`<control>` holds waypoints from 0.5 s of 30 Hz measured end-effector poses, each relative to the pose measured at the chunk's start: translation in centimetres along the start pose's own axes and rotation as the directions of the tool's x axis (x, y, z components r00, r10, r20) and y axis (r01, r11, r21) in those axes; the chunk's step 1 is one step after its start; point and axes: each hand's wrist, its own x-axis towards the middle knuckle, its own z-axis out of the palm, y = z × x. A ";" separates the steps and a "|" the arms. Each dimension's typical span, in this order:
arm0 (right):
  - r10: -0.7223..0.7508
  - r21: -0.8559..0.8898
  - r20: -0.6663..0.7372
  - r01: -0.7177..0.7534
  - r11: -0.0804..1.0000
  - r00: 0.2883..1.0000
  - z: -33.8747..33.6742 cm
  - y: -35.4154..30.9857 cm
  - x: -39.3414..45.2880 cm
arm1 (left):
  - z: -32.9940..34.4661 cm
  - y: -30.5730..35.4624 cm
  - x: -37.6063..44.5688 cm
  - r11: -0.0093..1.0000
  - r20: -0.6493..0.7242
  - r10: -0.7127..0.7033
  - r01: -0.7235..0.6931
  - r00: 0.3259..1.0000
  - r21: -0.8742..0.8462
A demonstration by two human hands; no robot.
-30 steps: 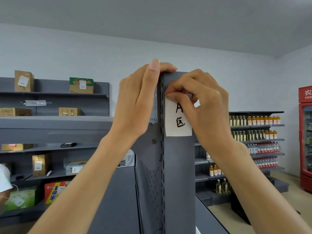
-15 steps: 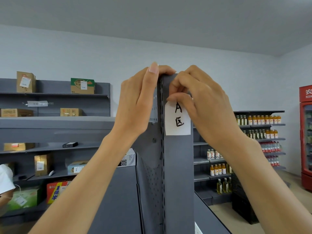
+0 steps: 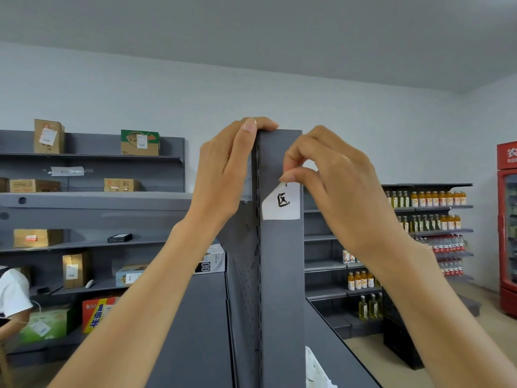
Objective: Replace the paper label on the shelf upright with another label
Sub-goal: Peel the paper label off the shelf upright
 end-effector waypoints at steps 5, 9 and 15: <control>-0.016 0.026 0.007 0.016 1.000 1.000 -0.6 -0.3 -0.3 | 0.2 0.6 0.0 1.000 -0.004 -0.020 0.020 1.000 -0.002; 0.013 0.053 -0.001 -0.013 0.999 1.000 -0.8 -0.1 -0.1 | 0.2 1.0 -0.1 0.999 -0.006 -0.033 0.034 0.999 0.017; 0.041 0.074 0.003 -0.041 0.996 0.999 -1.3 0.0 0.2 | 0.3 1.2 -0.2 0.998 -0.007 -0.052 0.052 0.999 0.020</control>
